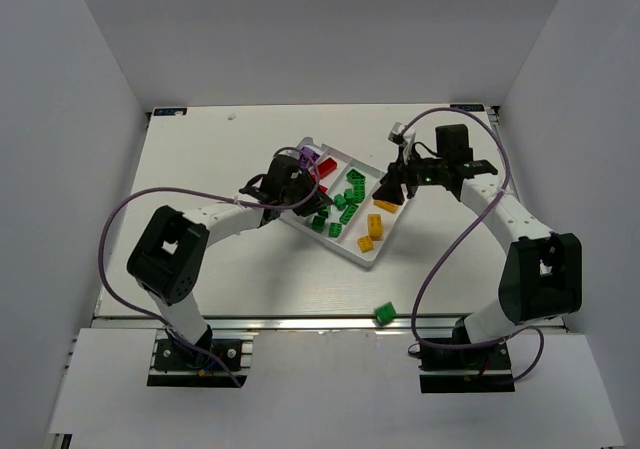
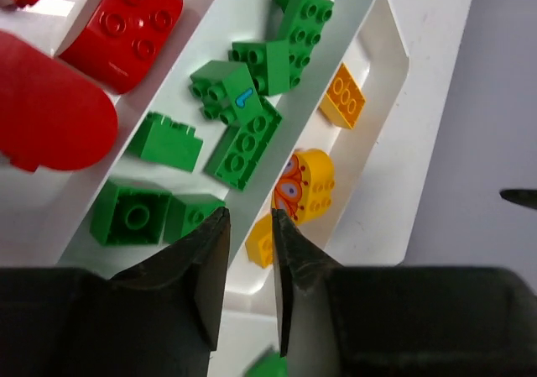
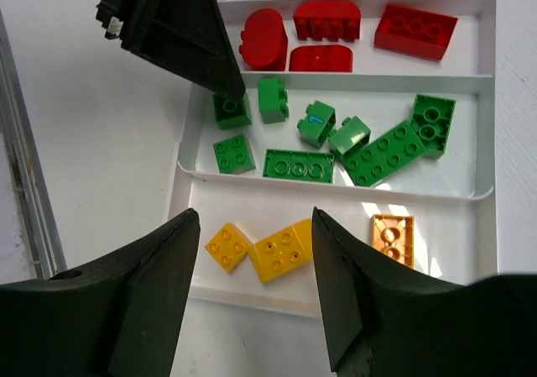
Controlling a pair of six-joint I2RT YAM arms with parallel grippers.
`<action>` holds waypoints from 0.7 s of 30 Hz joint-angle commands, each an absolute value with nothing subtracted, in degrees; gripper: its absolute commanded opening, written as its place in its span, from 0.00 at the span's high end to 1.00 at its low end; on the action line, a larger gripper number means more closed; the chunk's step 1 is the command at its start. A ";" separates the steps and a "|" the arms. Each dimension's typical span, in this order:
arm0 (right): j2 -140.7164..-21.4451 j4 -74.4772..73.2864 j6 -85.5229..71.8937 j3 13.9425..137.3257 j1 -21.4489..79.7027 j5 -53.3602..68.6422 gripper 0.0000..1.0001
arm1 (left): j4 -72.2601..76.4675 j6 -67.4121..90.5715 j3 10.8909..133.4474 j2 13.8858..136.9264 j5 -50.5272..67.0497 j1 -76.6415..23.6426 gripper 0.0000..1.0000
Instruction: Sort the legos into containers by color
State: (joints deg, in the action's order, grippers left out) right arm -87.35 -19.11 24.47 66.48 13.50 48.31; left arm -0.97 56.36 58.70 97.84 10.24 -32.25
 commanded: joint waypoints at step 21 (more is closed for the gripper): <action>-80.88 -75.06 114.57 56.11 11.51 42.57 0.19 | -16.87 48.16 53.71 68.49 -14.41 -31.73 0.14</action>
